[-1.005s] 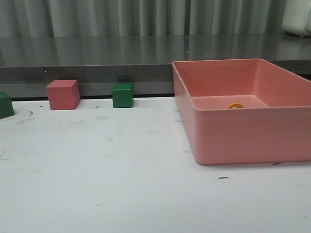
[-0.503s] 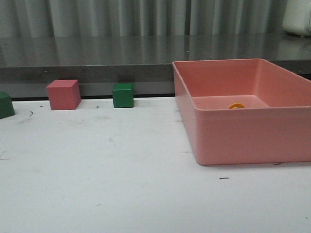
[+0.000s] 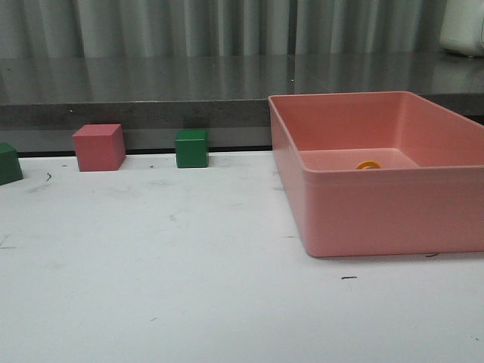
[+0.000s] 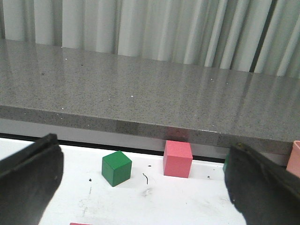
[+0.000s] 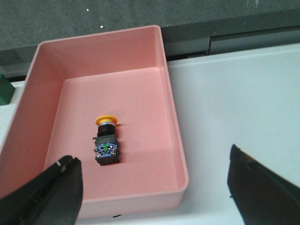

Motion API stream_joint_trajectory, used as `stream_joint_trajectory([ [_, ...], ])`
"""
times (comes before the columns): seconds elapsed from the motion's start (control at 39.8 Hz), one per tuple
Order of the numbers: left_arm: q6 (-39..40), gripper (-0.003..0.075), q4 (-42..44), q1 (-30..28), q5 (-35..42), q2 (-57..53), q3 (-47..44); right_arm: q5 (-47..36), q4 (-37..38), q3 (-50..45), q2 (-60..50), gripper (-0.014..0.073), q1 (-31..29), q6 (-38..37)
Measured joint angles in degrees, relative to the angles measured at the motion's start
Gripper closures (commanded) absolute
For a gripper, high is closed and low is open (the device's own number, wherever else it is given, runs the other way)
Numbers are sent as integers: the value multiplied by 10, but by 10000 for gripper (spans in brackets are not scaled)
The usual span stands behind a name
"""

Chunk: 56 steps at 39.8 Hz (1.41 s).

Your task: Place and stand button with both arms

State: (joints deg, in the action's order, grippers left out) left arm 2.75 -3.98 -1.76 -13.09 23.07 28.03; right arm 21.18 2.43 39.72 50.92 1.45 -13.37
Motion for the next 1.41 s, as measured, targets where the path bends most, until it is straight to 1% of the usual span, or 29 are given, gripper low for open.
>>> stream_joint_trajectory([
  [0.1, 0, 49, 0, 0, 0, 0, 0, 0, 0, 38, 81, -50, 24, 0],
  [0.25, 0, 49, 0, 0, 0, 0, 0, 15, 0, 102, 184, -50, 92, 0],
  [0.3, 0, 49, 0, 0, 0, 0, 0, 35, 0, 132, 216, -50, 113, 0],
  [0.4, 0, 49, 0, 0, 0, 0, 0, 88, -3, 188, 283, -50, 130, -10],
  [0.53, 0, 49, 0, 0, 0, 0, 0, 161, 0, 254, 357, -50, 131, -24],
  [0.7, 0, 49, 0, 0, 0, 0, 0, 203, 1, 323, 456, -50, 131, -31],
  [0.95, 0, 49, 0, 0, 0, 0, 0, 206, 1, 375, 563, -50, 112, -61],
  [1.26, 0, 49, 0, 0, 0, 0, 0, 202, 1, 432, 635, -46, 111, -62],
  [1.33, 0, 49, 0, 0, 0, 0, 0, 203, 1, 443, 648, -20, 111, -63],
  [1.41, 0, 49, 0, 0, 0, 0, 0, 204, 1, 450, 661, 43, 111, -63],
])
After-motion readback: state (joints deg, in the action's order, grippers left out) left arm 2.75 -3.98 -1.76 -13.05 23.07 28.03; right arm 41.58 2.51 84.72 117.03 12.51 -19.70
